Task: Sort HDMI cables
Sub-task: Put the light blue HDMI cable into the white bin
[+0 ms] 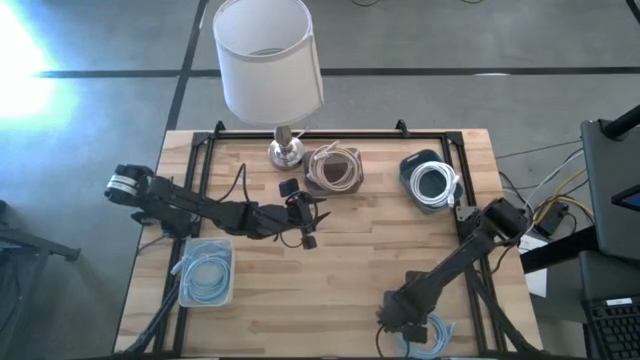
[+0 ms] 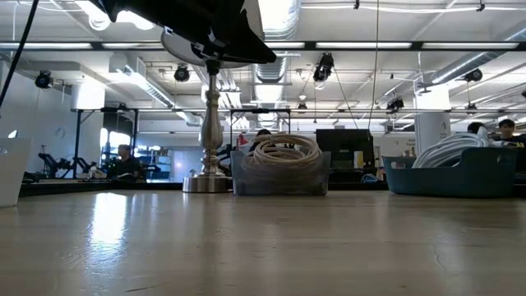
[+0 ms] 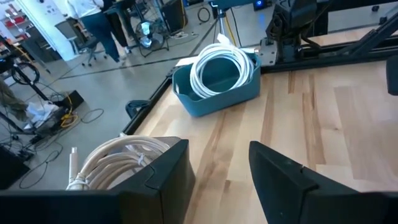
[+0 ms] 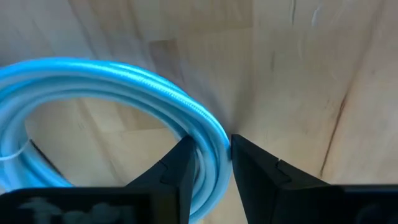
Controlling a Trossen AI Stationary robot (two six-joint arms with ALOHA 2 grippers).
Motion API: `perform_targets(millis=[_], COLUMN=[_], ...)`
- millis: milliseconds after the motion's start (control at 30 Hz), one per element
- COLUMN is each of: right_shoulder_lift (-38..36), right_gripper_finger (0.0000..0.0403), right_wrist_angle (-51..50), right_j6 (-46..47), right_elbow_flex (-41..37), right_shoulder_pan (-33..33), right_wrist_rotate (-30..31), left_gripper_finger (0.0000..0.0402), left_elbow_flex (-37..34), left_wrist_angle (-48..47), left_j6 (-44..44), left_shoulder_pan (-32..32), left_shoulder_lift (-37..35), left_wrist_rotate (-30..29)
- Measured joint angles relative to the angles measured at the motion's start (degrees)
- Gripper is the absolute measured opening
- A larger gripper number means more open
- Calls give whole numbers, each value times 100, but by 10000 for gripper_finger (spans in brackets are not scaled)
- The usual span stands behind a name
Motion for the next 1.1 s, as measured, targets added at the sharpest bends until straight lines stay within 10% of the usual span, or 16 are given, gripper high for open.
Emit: perform_targets(millis=[333, 800, 1100], right_shoulder_lift=[27, 73, 66], right_gripper_finger=[64, 26, 28], right_wrist_angle=[441, 693, 677], right_j6=[-828, -3885, -4076], right_elbow_flex=[153, 1106, 1137], right_shoulder_pan=[-207, -1227, -1915], right_wrist_rotate=[938, 3984, 5488], left_gripper_finger=[173, 172, 172], left_elbow_flex=[0, 0, -8], left_wrist_angle=[-70, -419, -1547], left_j6=[-178, -878, -3331], left_shoulder_pan=[0, -228, -376], left_shoulder_lift=[0, -4, -2], left_wrist_rotate=[9, 364, 1030])
